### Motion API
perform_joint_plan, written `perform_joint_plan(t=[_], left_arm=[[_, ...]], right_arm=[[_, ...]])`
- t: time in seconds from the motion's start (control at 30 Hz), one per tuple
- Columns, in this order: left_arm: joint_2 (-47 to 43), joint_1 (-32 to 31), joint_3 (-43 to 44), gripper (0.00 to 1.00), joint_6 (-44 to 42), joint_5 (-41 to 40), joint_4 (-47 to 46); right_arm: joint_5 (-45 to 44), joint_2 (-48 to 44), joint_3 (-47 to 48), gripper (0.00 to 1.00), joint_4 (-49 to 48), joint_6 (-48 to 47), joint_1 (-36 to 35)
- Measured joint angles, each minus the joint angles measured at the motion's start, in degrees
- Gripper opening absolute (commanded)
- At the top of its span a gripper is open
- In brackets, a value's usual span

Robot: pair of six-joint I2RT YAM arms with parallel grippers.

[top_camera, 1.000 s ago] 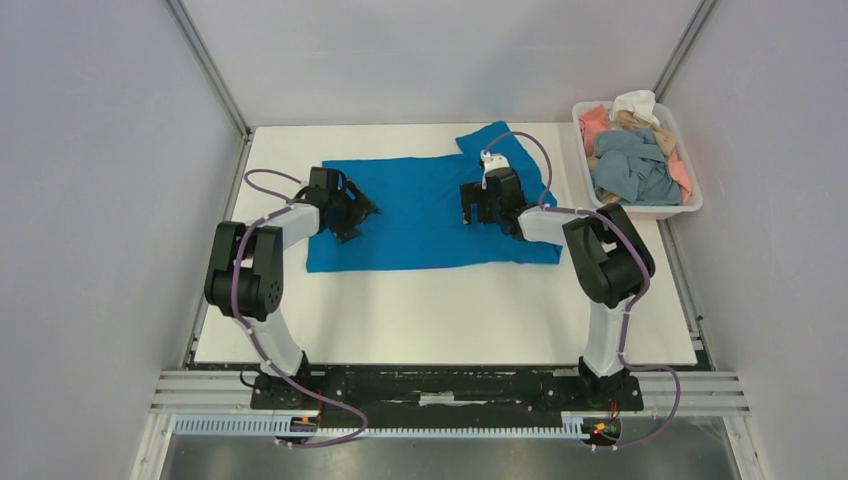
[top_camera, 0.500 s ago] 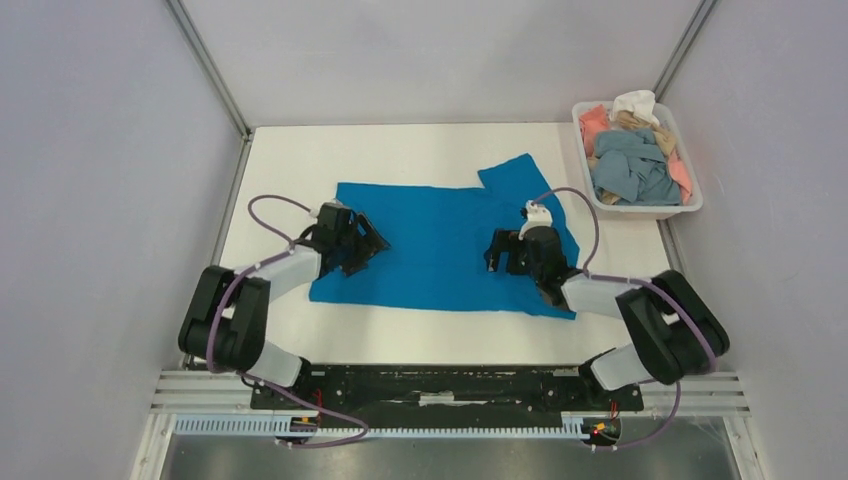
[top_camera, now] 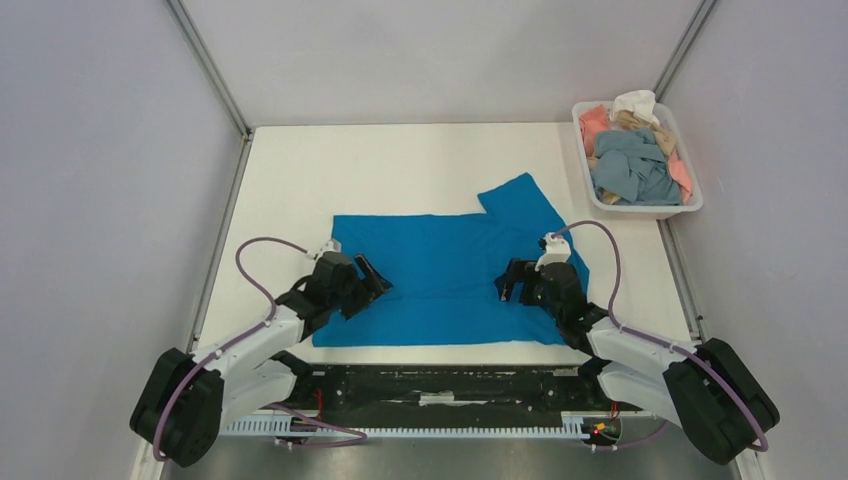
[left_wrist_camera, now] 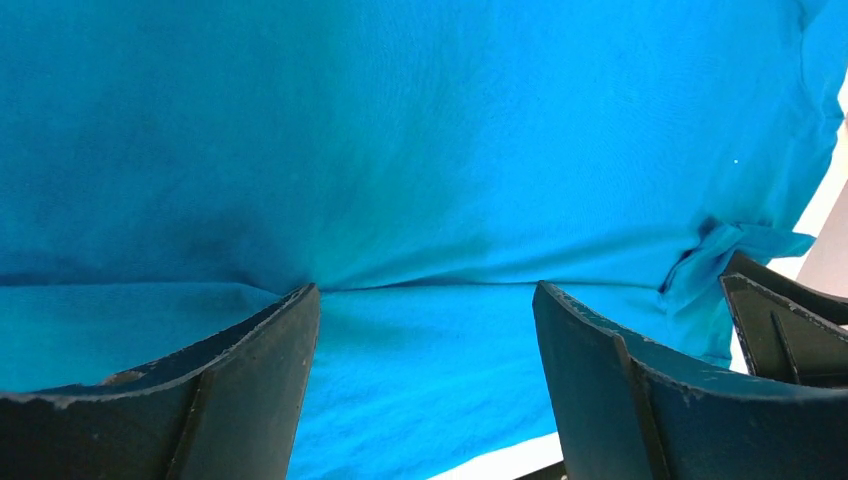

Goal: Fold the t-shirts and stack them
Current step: Fold the flattened tshirt in 1/3 of the way, then grab the side of the flattened tshirt furthest away from the robot with both arms

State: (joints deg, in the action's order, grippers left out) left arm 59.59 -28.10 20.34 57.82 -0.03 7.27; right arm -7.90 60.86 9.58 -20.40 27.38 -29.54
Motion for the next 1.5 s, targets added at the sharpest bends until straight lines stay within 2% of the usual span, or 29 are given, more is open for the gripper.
perform_joint_plan(t=[0.33,0.57,0.7,0.93,1.03,1.3,1.4,1.5], left_arm=[[-6.40,-0.55,-0.26,0.86,1.53,-4.02,8.31],[-2.78,-0.22,11.30,0.86,0.09,-11.13,15.93],[2.47,2.71,18.67,0.86,-2.21,-14.03,16.22],[17.25,17.09,28.37,0.86,-8.28,-11.15,13.20],[25.44,21.40,33.59,0.86,-11.98,-9.77,11.19],[44.57,24.92,46.56,0.86,-21.73,-2.73,8.63],[48.41,25.03,48.70,0.86,-24.22,-0.46,9.81],[48.68,25.03,49.57,0.86,-25.16,2.34,9.79]], right_arm=[[-1.42,-2.82,0.52,0.98,4.76,-0.37,-1.11],[-4.66,-3.54,5.42,0.98,11.76,-1.46,-1.11],[-7.17,-3.56,11.13,0.98,13.86,-2.43,-1.11],[-7.17,-2.99,13.55,0.98,11.15,-5.07,-1.11],[-7.02,-0.87,14.23,0.98,10.95,-6.86,-1.11],[-6.21,1.07,15.37,0.98,10.25,-9.57,-1.11],[-6.03,0.42,15.37,0.98,9.94,-9.94,-1.11],[-6.05,-0.46,15.37,0.98,9.79,-10.08,-1.11]])
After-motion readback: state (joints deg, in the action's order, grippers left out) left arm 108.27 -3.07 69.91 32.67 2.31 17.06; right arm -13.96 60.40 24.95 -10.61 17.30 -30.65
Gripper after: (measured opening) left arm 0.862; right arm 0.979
